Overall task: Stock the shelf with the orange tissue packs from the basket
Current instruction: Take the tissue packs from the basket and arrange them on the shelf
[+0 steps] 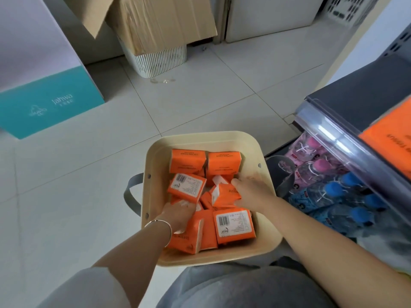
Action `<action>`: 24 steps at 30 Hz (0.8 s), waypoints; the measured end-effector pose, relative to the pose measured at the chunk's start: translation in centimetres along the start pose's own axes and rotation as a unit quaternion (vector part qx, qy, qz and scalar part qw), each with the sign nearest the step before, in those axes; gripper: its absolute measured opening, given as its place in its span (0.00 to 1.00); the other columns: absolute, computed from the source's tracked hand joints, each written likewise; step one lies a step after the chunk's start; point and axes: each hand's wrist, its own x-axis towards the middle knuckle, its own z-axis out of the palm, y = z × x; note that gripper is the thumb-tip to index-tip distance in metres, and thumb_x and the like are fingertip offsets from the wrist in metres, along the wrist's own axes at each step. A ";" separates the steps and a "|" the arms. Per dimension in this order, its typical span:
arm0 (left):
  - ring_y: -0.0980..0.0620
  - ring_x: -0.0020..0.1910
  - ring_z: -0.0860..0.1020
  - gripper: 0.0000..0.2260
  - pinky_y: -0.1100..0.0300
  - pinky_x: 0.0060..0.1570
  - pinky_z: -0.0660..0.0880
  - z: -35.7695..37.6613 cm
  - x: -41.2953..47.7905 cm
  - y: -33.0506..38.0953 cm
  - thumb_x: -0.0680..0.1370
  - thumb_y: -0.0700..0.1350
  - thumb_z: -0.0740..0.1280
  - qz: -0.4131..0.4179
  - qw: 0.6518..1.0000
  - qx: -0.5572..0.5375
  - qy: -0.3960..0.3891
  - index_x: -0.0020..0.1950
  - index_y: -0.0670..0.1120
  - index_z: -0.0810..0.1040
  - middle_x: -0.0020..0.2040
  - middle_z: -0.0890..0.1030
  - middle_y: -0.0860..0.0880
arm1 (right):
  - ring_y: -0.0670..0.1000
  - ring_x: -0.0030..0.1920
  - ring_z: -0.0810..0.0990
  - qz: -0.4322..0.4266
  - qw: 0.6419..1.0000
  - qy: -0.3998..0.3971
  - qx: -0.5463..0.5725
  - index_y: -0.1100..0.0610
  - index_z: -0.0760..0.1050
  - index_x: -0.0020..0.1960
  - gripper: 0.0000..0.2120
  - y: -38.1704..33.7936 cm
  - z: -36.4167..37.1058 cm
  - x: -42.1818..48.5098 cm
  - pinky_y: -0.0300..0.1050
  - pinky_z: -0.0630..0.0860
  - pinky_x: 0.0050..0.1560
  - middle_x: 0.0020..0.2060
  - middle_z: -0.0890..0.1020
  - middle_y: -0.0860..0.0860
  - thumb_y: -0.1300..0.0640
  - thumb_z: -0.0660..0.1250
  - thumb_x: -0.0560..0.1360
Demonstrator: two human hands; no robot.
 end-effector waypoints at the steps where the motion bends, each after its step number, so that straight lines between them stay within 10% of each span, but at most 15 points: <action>1: 0.46 0.72 0.63 0.25 0.44 0.69 0.59 0.0 -0.3 -0.1 0.76 0.38 0.64 0.005 1.000 0.020 -0.004 0.71 0.51 0.63 0.73 0.64 0.48 | 0.51 0.47 0.74 -0.003 1.000 -0.010 -0.007 0.51 0.64 0.52 0.13 -0.2 -0.2 -0.3 0.47 0.74 0.44 0.49 0.73 0.50 0.49 0.66 0.74; 14: 0.43 0.65 0.73 0.31 0.46 0.62 0.69 -10.2 -7.1 2.5 0.75 0.57 0.66 0.030 0.990 -0.091 0.099 0.73 0.53 0.56 0.65 0.74 0.45 | 0.58 0.58 0.77 0.100 0.984 0.145 0.020 0.54 0.64 0.66 0.24 -1.3 -7.7 -8.1 0.52 0.76 0.50 0.57 0.77 0.54 0.47 0.67 0.74; 24: 0.39 0.57 0.75 0.23 0.53 0.54 0.70 -17.4 -15.8 9.8 0.75 0.44 0.69 0.182 0.934 -0.162 0.261 0.66 0.43 0.64 0.57 0.76 0.38 | 0.59 0.60 0.76 0.201 0.926 0.320 0.023 0.53 0.66 0.66 0.23 -1.3 -15.4 -19.6 0.51 0.74 0.54 0.61 0.75 0.54 0.49 0.67 0.75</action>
